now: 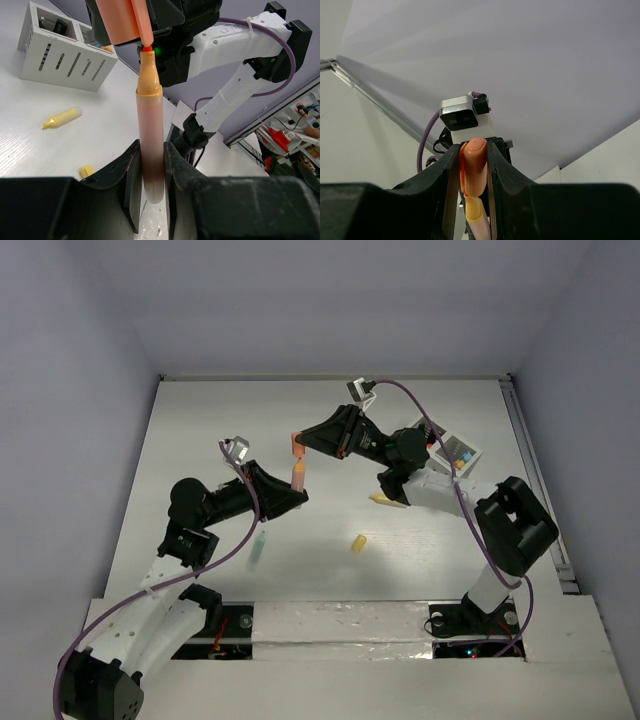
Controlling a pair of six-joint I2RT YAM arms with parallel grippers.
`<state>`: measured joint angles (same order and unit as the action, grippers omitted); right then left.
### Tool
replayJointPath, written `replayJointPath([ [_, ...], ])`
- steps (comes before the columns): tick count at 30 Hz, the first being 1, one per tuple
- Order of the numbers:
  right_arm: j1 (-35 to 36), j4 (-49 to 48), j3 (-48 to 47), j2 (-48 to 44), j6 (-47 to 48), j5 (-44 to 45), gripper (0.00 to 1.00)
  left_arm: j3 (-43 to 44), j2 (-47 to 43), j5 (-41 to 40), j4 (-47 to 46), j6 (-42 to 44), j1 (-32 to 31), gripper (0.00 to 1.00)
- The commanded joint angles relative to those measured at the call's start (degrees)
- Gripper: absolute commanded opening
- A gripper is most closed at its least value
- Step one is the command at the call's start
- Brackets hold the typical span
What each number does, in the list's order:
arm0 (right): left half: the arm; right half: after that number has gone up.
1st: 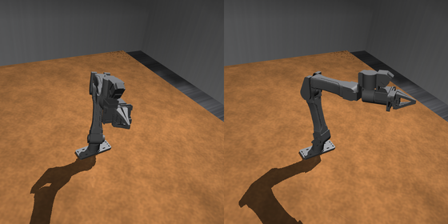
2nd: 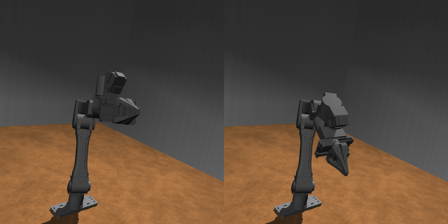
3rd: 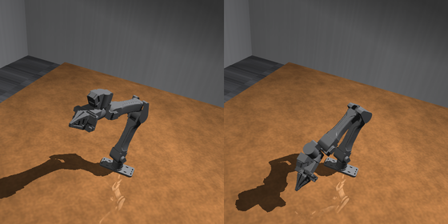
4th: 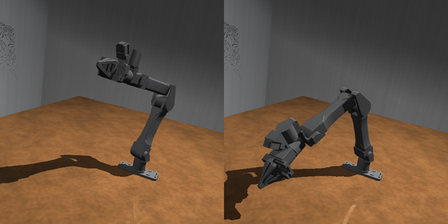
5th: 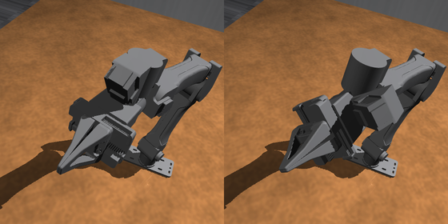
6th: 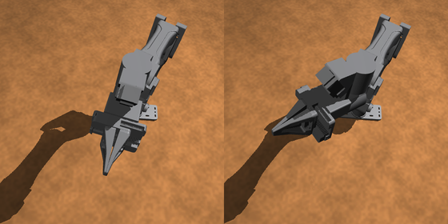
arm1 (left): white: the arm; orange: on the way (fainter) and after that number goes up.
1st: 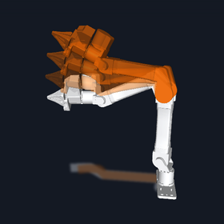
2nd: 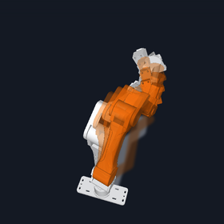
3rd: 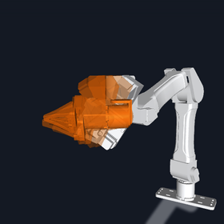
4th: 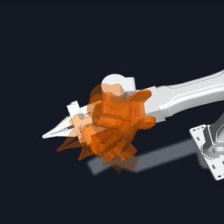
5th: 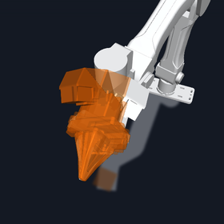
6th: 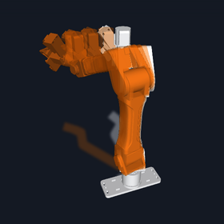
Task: Sort the stationery into containers
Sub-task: Close the pen cap on the pen.
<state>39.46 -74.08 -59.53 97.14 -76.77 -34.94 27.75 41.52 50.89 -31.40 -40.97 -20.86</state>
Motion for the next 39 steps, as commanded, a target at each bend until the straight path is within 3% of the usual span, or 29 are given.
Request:
replayJointPath([
  [1,0.4,-23.7,0.6,-2.7,0.1,0.1,0.00,-0.1,-0.1,0.6,-2.3,0.5,0.4,0.00],
  [20,1.4,-24.2,1.7,-1.1,-0.1,-1.0,0.00,-0.4,0.7,0.5,-9.2,-4.4,1.4,0.00],
  [39,4.9,-24.2,3.9,-4.2,2.4,-2.6,0.00,-1.6,1.5,-1.3,-34.4,-20.3,1.4,0.00],
])
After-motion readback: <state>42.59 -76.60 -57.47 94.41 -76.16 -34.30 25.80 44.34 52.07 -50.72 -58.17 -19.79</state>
